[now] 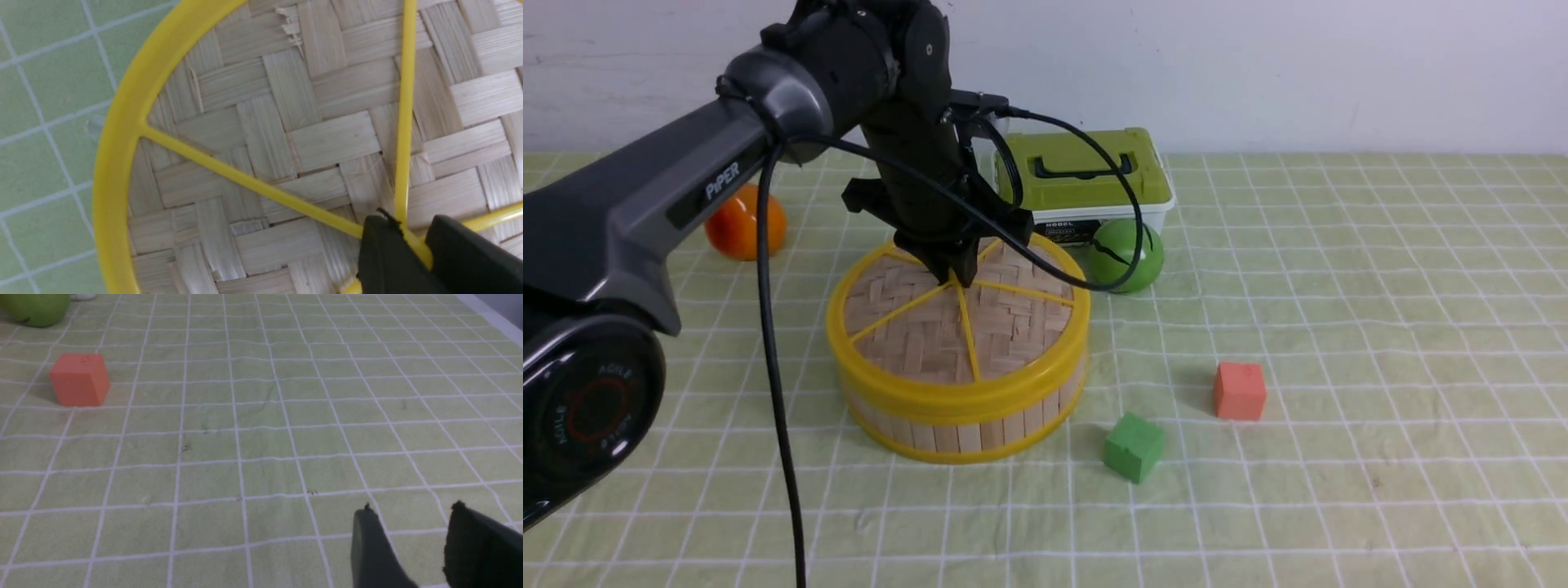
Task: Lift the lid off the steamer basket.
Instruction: Use the left arm to lift the lid of the steamer, then use the left arm to place the steamer lid on the table
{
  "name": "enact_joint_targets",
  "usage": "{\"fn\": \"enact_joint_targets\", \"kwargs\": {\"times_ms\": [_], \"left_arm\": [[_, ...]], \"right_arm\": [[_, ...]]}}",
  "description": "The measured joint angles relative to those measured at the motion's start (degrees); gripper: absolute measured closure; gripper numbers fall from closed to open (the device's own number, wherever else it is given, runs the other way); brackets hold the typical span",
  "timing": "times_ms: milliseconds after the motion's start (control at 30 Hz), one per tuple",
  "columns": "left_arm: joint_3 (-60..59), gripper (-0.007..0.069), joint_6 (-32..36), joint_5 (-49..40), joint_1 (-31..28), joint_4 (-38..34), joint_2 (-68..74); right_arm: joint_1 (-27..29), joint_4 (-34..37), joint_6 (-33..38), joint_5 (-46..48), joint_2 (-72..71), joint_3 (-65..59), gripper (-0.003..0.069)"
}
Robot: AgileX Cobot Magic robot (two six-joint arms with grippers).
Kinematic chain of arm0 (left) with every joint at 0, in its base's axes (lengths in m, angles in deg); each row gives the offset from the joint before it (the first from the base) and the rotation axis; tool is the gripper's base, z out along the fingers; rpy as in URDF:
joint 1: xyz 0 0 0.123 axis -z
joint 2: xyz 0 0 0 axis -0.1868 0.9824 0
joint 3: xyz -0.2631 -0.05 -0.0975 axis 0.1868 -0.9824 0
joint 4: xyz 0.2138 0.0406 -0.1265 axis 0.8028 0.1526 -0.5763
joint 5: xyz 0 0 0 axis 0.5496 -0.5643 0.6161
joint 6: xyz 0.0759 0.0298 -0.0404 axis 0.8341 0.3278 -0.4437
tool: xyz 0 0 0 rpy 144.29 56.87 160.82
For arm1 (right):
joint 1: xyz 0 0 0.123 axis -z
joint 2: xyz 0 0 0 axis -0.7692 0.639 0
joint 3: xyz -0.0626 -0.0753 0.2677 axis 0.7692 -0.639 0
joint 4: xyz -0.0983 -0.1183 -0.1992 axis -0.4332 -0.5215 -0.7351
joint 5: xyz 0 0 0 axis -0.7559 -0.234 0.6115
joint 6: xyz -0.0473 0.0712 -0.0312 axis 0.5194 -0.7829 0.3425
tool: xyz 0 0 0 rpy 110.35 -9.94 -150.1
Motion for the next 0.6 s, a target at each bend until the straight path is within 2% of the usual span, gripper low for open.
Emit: {"fn": "enact_joint_targets", "kwargs": {"times_ms": [167,267,467,600], "left_arm": [[1.9,0.052,-0.7,-0.5,-0.1,4.0,-7.9],[2.5,0.052,-2.4,-0.8,-2.3,7.1,-14.3],[1.5,0.052,-2.3,-1.2,-12.8,7.7,-22.0],[-5.3,0.052,-4.4,-1.2,-20.2,7.6,-24.0]], "right_arm": [[0.0,0.0,0.0,0.0,0.0,0.0,0.0418],[0.0,0.0,0.0,0.0,0.0,0.0,0.0418],[0.0,0.0,0.0,0.0,0.0,0.0,0.0418],[0.0,0.0,0.0,0.0,0.0,0.0,0.0418]]}}
